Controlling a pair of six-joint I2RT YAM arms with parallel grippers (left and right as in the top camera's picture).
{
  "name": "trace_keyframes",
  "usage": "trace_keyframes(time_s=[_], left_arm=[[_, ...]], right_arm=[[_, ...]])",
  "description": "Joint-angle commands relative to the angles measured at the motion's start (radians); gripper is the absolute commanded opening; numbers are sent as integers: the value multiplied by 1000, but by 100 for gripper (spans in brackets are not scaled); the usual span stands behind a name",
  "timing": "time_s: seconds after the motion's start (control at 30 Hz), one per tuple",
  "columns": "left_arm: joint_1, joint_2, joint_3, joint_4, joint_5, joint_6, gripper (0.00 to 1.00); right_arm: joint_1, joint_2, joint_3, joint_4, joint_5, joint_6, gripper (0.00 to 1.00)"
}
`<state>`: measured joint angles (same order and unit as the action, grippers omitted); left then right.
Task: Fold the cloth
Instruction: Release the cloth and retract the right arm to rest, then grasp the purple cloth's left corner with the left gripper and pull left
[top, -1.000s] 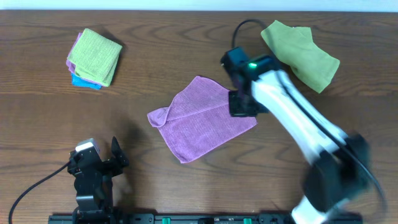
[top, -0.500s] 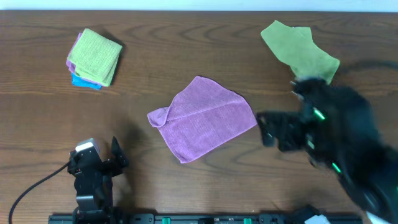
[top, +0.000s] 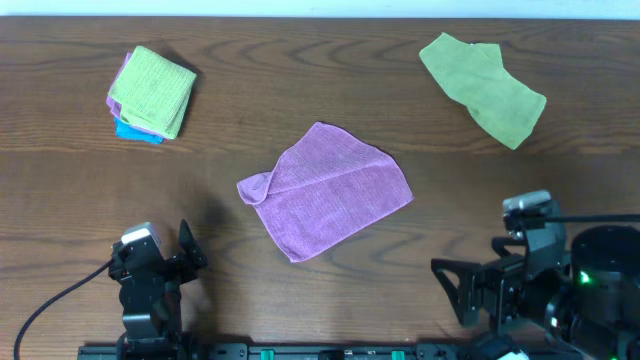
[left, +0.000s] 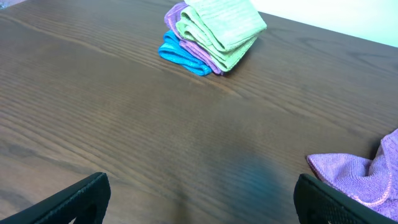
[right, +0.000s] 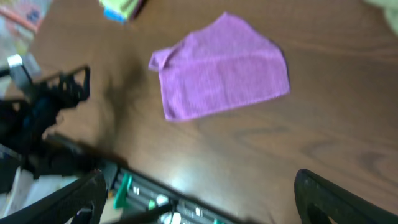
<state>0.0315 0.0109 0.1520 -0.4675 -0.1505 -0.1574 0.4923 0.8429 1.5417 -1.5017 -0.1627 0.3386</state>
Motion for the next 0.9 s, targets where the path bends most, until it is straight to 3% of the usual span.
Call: trace_keyframes(time_s=[0.0,0.1,0.23,0.3,0.5,0.67,0.8,0.87], left_arm=[[-2,-6,-19,3,-11,-4,95],[-2,-6,-19,10,95,-100,95],[-2,-5,-15,-18,409,-289,95],[-2,-5,-15,-16,480,-303,95],[-2,-5,-15,-1,540,-438,96],[-2,-5,-15,5,560,-475,95],[-2,6,-16,33,678,-460,100],[-2,44,-16,34,690,-468,94]], right_arm=[[6,2,-2,-34,-36,-71,96],[6,2,-2,-55,-36,-83,94],[6,2,-2,-53,-36,-82,95],[6,2,-2,-54,-37,-82,97],[6,2,-2,-47,-37,-82,99],[6,2,-2,-28,-37,-82,99],[6,2,-2,-19,-36,-82,99],[6,2,-2,-2,-36,-82,99]])
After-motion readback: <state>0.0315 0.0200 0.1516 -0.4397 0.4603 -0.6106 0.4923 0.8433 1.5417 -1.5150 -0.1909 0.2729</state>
